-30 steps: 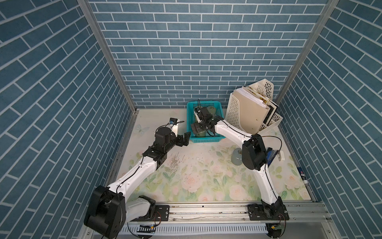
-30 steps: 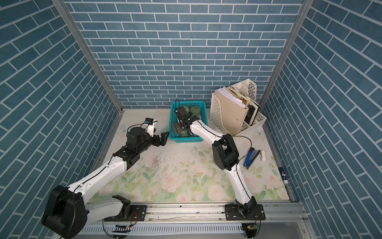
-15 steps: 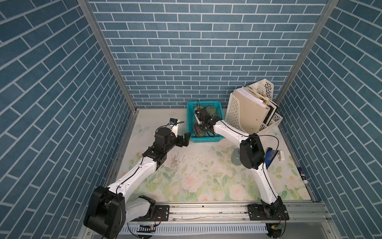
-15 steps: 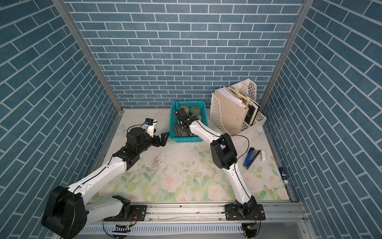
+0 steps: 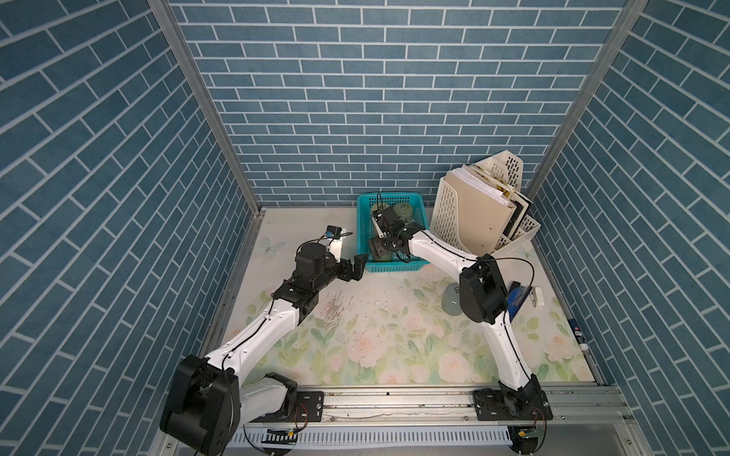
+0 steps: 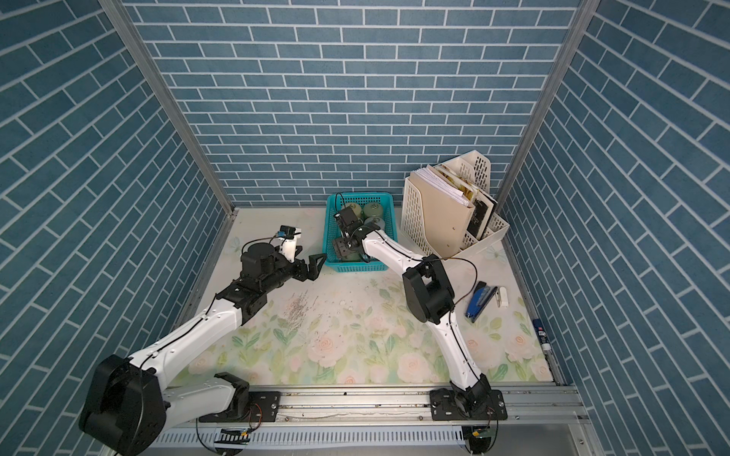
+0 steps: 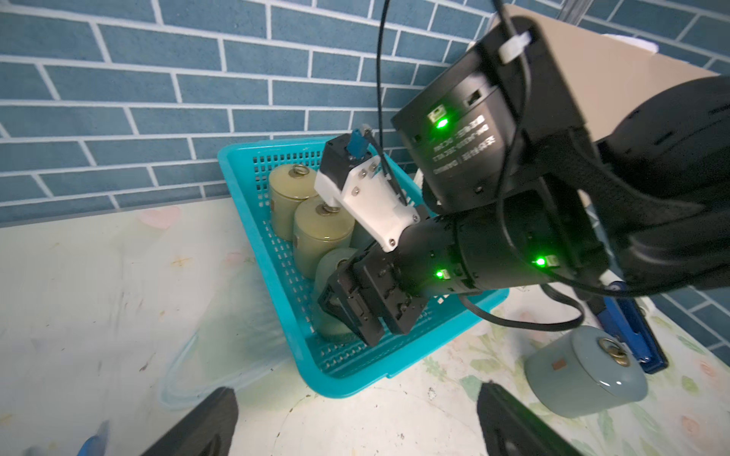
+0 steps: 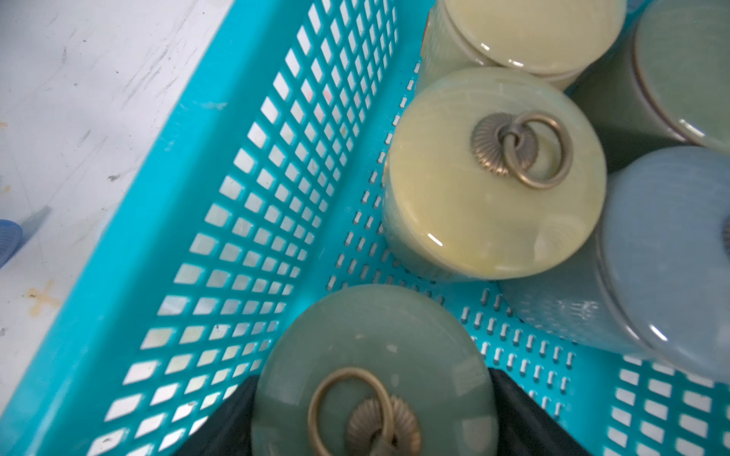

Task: Take the tea canister out of the basket
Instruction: Pick up the tea canister from the basket, then place the tea canister at the center of the board.

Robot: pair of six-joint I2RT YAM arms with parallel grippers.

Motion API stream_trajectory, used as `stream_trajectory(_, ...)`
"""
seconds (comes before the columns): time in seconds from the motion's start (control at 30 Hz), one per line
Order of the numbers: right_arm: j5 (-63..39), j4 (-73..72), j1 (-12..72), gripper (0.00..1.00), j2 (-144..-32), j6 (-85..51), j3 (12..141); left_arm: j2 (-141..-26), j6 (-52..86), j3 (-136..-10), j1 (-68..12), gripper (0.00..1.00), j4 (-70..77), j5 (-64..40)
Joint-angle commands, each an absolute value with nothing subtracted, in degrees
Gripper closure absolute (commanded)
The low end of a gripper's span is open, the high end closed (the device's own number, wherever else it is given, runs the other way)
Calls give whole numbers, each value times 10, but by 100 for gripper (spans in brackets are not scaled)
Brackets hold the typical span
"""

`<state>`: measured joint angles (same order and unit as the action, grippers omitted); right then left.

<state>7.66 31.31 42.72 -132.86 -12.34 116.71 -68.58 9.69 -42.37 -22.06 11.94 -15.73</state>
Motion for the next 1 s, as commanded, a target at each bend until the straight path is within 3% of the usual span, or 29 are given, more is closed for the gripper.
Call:
stream_trajectory(0.0, 94, 316, 425, 100, -1286, -134, 1159, -687, 99, -414, -224, 0, 147, -213)
stream_trajectory(0.47, 111, 248, 421, 100, -1133, -118, 1046, -634, 71, -404, -264, 0, 153, -237)
stream_trajectory(0.67, 62, 232, 432, 100, -1041, -70, 978, -599, 60, -387, -264, 0, 164, -254)
stream_trajectory(0.97, 16, 178, 462, 100, -870, -36, 797, -564, 43, -366, -265, 0, 177, -276)
